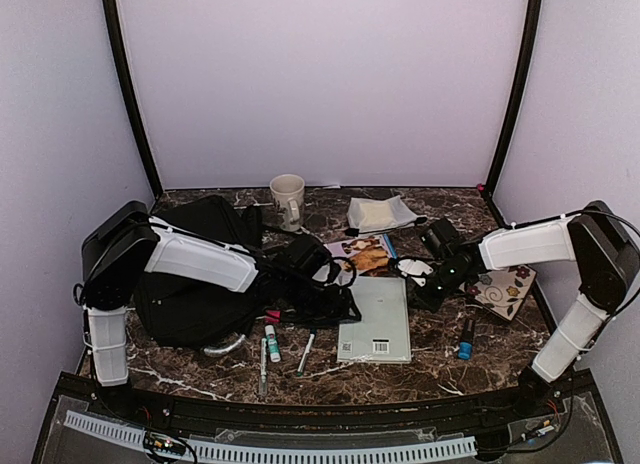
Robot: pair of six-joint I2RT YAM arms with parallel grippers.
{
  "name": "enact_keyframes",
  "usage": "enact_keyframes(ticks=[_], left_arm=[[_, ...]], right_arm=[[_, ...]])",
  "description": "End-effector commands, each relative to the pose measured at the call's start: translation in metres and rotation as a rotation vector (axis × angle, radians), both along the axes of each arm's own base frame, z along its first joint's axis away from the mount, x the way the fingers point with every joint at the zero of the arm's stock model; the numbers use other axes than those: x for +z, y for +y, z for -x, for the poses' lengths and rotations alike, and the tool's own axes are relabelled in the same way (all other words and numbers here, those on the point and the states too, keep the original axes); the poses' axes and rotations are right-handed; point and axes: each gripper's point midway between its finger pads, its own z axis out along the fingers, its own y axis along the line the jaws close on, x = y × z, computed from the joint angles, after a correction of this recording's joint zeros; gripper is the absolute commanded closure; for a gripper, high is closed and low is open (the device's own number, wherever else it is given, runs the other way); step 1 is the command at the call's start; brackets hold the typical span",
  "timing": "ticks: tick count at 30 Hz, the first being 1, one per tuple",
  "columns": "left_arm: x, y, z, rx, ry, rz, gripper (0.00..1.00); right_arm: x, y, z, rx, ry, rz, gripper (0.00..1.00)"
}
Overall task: Pack the student bag
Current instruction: Move the book to the center of the board, then pick up the book at the center of the board.
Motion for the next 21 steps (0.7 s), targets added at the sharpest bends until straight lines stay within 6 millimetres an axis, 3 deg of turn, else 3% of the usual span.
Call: enact_keyframes(ticks=[1, 9, 18, 21], left_arm=[[0.007, -0.006, 0.002, 0.014, 0.069, 0.098, 0.28], [0.000, -0.020, 0.000, 0.026, 0.142, 0.223, 0.28], [0.036, -0.048, -0.008, -0.034, 0.104, 0.432, 0.33], [0.045, -0.050, -0.011, -0.021, 0.102, 0.452, 0.40]], right_arm=[[-0.020, -0.013, 0.012, -0.006, 0.049, 0.065, 0.81], [-0.019, -0.007, 0.017, 0.012, 0.076, 0.032, 0.81], [-0.022, -0.005, 0.022, 0.025, 0.101, 0.021, 0.81], [-0.021, -0.006, 0.021, 0.021, 0.092, 0.025, 0.81]])
